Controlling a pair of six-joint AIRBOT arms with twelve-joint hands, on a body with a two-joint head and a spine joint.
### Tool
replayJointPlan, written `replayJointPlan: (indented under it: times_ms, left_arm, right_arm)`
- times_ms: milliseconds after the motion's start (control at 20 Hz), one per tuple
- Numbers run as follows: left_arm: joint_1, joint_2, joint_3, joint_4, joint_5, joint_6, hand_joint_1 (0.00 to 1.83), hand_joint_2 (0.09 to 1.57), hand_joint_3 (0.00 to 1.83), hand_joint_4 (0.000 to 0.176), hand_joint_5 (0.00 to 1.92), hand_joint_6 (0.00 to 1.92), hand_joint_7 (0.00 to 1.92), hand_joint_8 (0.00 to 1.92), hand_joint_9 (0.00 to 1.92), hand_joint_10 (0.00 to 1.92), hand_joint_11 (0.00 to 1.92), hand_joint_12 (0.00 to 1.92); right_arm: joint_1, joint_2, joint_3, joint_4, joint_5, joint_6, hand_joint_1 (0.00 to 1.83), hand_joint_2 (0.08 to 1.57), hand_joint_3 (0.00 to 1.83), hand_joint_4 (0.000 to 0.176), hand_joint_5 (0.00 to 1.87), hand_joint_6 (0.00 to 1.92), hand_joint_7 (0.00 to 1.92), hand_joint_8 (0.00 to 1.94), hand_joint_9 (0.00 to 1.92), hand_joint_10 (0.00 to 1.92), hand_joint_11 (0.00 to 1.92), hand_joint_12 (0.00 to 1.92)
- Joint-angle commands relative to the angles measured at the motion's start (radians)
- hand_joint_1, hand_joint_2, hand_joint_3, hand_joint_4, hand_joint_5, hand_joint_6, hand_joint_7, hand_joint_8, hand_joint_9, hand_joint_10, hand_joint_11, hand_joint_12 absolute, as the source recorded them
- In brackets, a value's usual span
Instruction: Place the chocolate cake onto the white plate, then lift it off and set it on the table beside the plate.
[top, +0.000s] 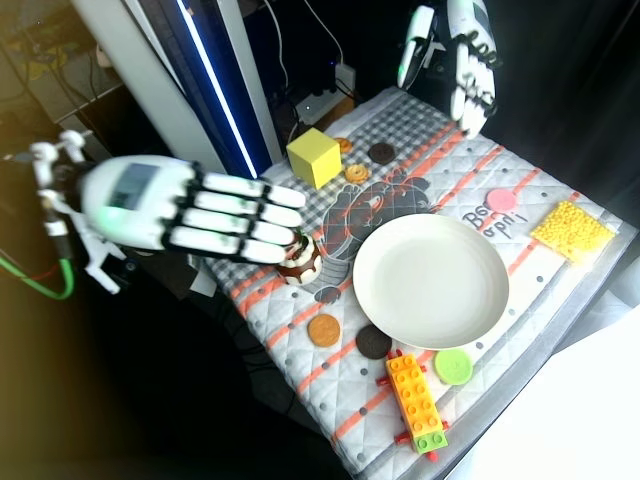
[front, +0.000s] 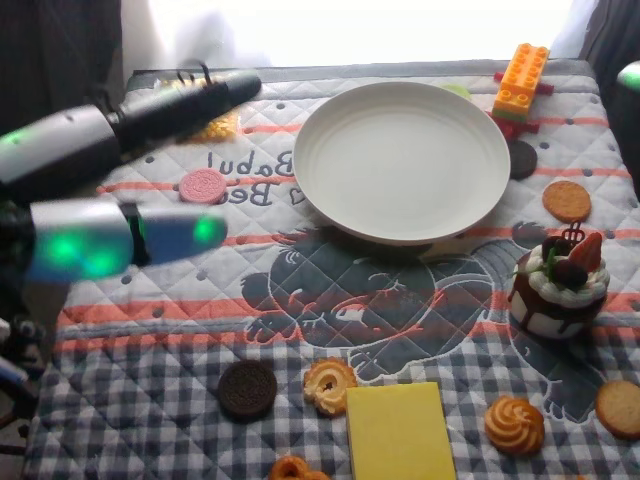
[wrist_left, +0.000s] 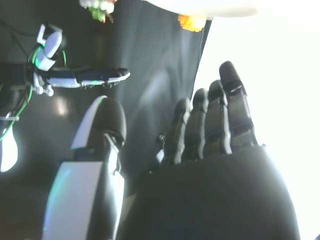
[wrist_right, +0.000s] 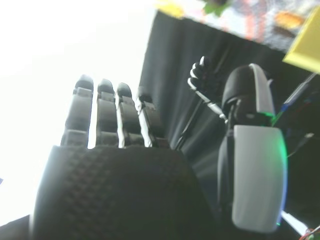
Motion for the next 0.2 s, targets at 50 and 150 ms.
replayJointPlan:
  times_ms: [50,150]
  left_arm:
    - [-0.001,-0.015,0.016,-0.065,-0.182,-0.004,0.42,1.04,0.0,0.149,0.0,0.0,0.0,0.0,0.0,0.0,0.0,0.0]
    - [0.037,-0.019,0.026,-0.134,-0.261,-0.004,0.41,1.02,0.0,0.174,0.0,0.0,0.0,0.0,0.0,0.0,0.0,0.0]
  right_arm:
    - [-0.028,0.012,-0.01,0.053,0.227,-0.011,0.64,1.04,0.01,0.093,0.0,0.0,0.0,0.0,0.0,0.0,0.0,0.0]
    - [-0.086,0.012,-0.009,0.11,0.324,-0.014,0.65,1.03,0.0,0.075,0.0,0.0,0.0,0.0,0.0,0.0,0.0,0.0]
